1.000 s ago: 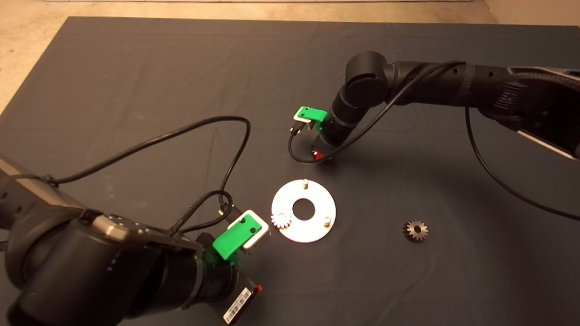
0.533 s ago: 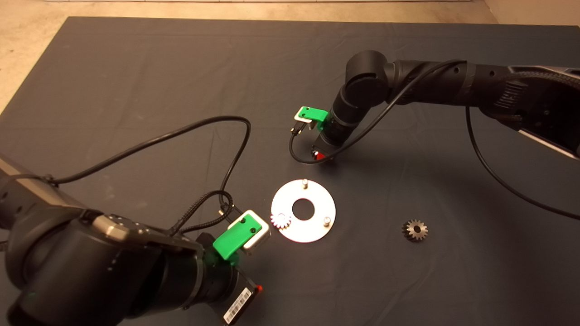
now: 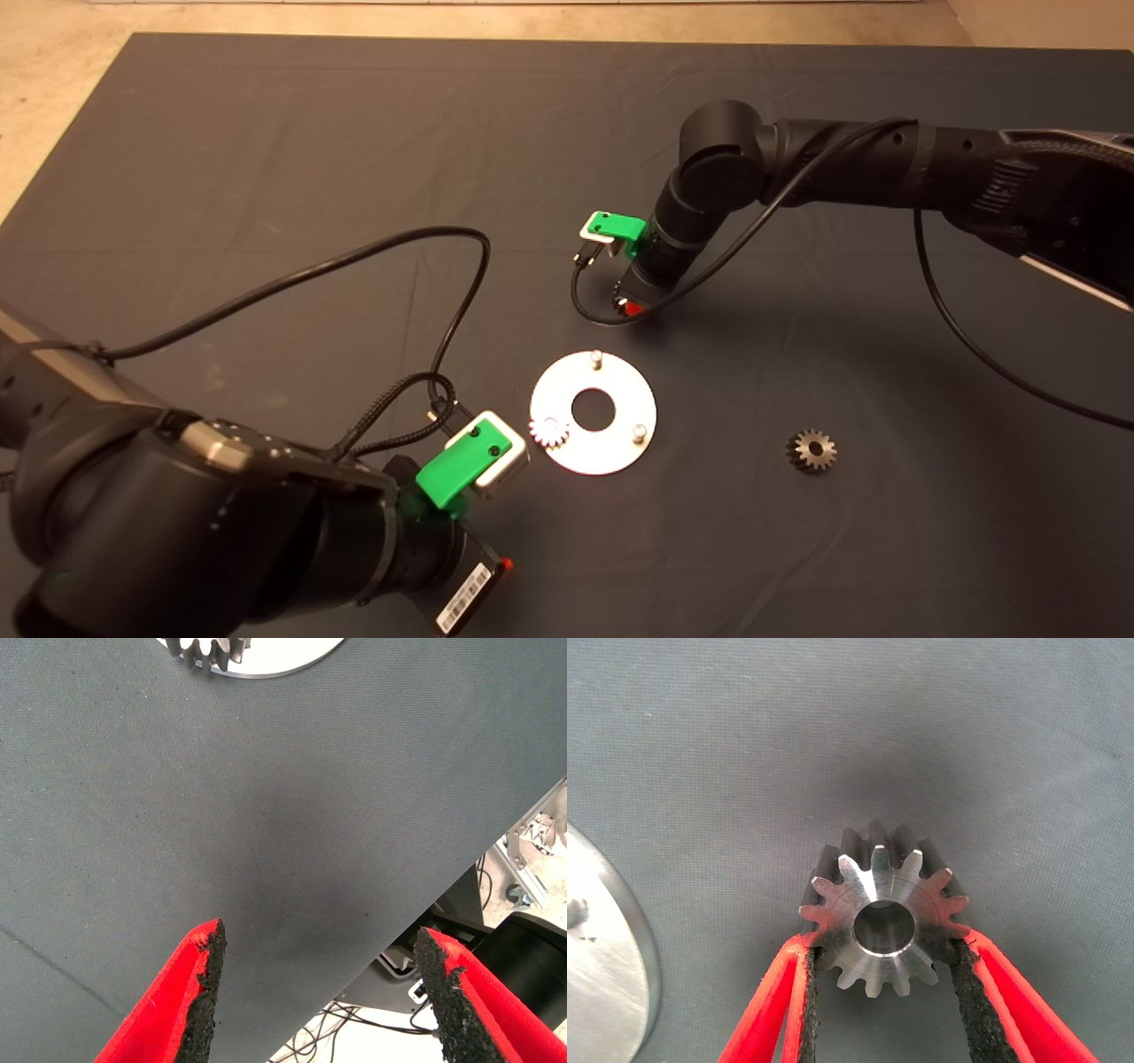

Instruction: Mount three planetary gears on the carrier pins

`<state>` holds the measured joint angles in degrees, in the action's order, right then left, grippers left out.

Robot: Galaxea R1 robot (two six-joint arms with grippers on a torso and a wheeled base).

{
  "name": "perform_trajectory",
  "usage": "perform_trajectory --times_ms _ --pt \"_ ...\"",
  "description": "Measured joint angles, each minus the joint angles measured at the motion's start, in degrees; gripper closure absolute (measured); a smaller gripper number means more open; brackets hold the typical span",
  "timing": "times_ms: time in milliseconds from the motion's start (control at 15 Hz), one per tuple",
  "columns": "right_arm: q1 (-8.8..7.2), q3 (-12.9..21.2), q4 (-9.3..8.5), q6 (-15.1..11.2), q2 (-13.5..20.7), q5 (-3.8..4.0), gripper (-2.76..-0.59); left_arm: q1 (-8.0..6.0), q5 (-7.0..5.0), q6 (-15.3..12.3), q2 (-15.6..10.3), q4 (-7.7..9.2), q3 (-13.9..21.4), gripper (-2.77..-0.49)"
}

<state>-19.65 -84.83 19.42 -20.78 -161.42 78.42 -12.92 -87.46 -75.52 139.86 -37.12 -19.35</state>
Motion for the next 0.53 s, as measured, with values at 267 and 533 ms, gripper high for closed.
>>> perform_trajectory --times_ms 267,533 --pt "0.03 2.65 0.06 0.0 1.74 0.33 -0.92 -0.05 0.0 0.41 0.0 0.0 0.0 -1.46" --pt "0.02 7.23 0.06 -0.27 4.81 0.68 -0.89 -0.14 0.0 0.57 0.0 0.02 0.0 -1.46"
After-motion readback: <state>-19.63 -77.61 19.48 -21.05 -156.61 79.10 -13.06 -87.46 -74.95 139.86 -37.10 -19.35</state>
